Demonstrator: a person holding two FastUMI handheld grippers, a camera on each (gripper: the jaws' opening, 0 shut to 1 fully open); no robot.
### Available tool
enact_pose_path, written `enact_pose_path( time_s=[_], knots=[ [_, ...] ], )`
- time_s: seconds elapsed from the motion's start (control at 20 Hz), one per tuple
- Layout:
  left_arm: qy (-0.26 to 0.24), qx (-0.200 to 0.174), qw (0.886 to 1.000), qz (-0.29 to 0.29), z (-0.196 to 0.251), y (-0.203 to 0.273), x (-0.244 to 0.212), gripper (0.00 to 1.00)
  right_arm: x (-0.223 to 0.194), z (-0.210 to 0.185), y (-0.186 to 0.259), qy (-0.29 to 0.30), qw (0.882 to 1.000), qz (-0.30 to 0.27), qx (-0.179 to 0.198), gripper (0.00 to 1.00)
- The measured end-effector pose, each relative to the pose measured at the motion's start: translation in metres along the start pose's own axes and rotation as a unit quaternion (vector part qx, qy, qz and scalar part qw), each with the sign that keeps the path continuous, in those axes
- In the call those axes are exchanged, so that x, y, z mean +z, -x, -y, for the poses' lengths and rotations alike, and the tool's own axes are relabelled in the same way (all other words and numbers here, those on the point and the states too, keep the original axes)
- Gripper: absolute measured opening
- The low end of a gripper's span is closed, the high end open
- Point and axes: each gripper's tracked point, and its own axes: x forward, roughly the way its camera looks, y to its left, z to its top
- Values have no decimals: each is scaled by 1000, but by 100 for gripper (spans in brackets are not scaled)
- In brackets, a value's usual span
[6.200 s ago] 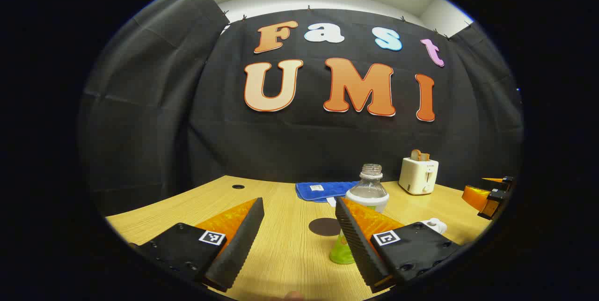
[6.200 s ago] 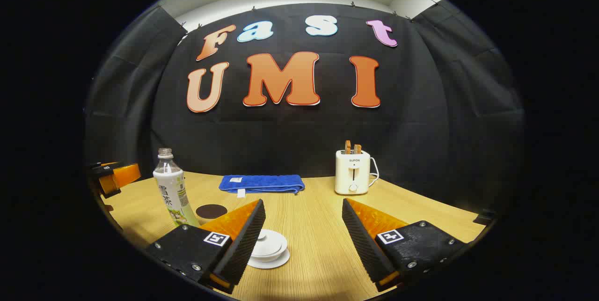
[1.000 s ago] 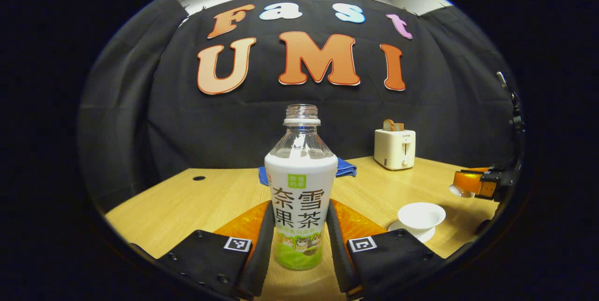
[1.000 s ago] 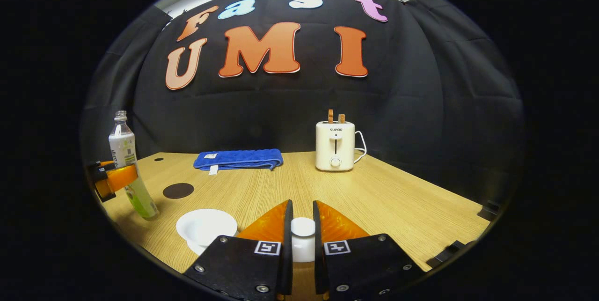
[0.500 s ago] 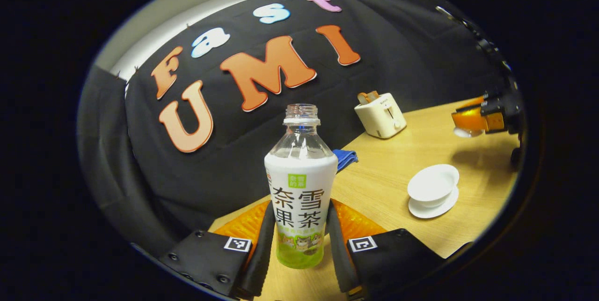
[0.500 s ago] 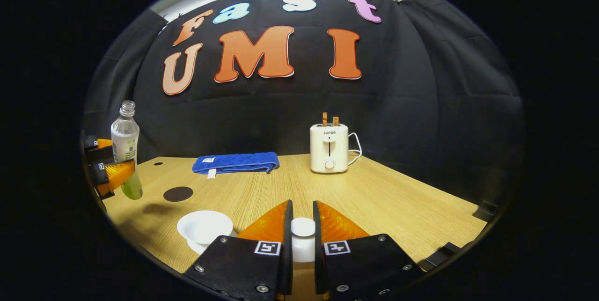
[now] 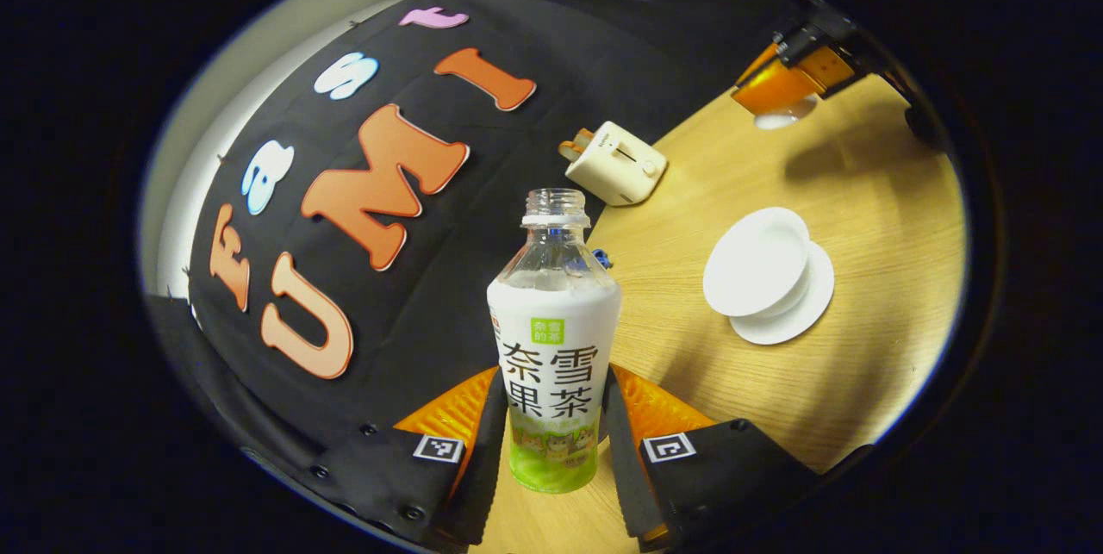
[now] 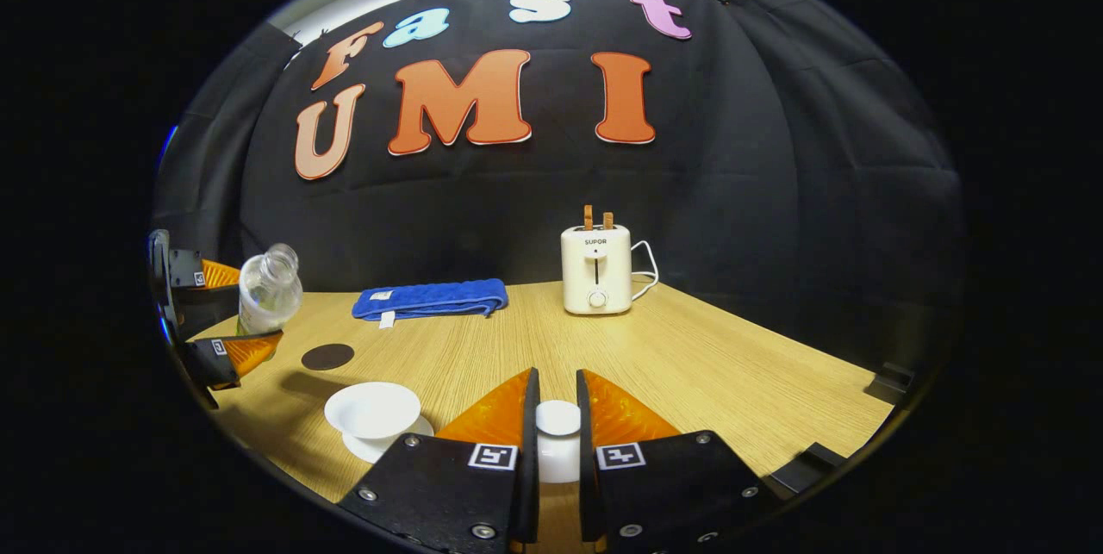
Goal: Open the teacup lid with one hand, grasp the water bottle and pour water into the teacup with the other hand; after pouring, place the water bottle on the coaster and then close the teacup lid.
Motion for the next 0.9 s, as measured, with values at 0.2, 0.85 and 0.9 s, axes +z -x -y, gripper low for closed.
enact_pose_path(
  time_s=[0.2, 0.85, 0.9],
  knots=[
    [-78, -26, 997, -4, 18, -3, -2, 59, -2, 5, 1, -5, 1000, -4, -2, 19],
    [-243, -56, 968, -12, 29, -8, -4, 61, -5, 13, 1, -10, 1000, -7, -4, 19],
    [-252, -58, 966, -12, 30, -8, -5, 59, -5, 14, 1, -10, 1000, -8, -4, 19]
  ],
)
